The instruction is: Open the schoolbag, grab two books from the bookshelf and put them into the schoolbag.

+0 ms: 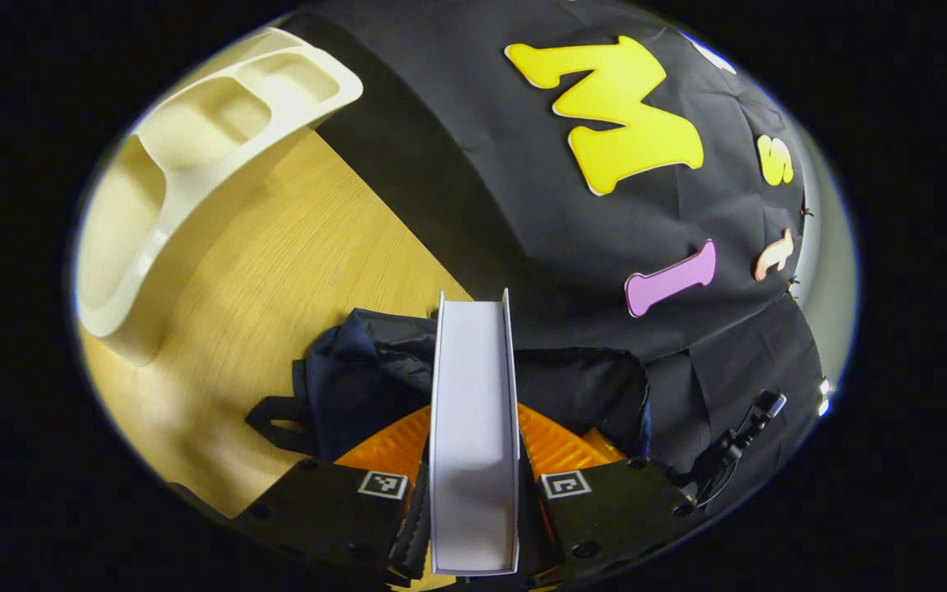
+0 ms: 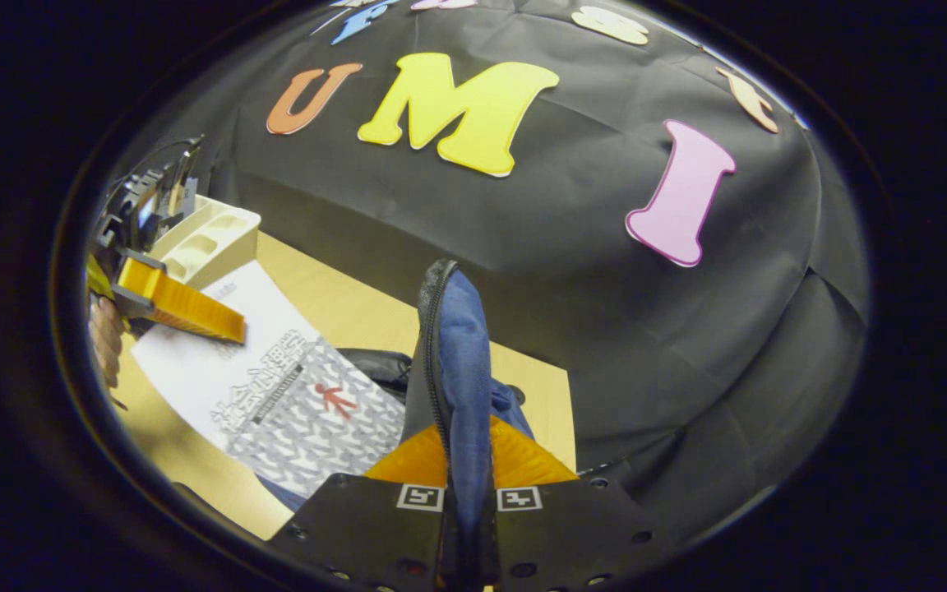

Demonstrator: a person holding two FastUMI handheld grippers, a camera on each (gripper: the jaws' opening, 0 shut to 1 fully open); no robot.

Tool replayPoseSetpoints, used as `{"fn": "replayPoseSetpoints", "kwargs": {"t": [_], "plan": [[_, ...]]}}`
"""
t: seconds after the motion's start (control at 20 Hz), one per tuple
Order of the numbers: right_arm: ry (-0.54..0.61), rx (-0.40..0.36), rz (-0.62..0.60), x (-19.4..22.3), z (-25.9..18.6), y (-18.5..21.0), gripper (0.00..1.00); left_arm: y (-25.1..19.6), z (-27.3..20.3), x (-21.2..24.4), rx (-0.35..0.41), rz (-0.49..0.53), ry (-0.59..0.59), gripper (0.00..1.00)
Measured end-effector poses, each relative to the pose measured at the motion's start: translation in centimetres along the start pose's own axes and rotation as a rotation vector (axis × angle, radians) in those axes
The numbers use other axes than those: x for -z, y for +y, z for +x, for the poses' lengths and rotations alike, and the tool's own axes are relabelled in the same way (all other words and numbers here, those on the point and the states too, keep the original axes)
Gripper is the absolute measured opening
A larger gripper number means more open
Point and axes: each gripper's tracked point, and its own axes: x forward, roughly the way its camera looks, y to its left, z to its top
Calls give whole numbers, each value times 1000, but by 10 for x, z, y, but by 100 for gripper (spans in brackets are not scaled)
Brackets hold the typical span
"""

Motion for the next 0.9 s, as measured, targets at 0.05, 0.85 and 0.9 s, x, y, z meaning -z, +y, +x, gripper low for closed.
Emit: {"fn": "replayPoseSetpoints", "kwargs": {"t": [0.05,0.85,0.9], "plan": [[-9,1,8,-3,-1,0,8,6,14,-1,-9,-24,-1,45],[-94,-56,80,-14,-18,8,8,3,118,58,-85,69,-153,45],[-99,-57,77,-16,-19,9,8,0,124,63,-83,72,-162,45]]}}
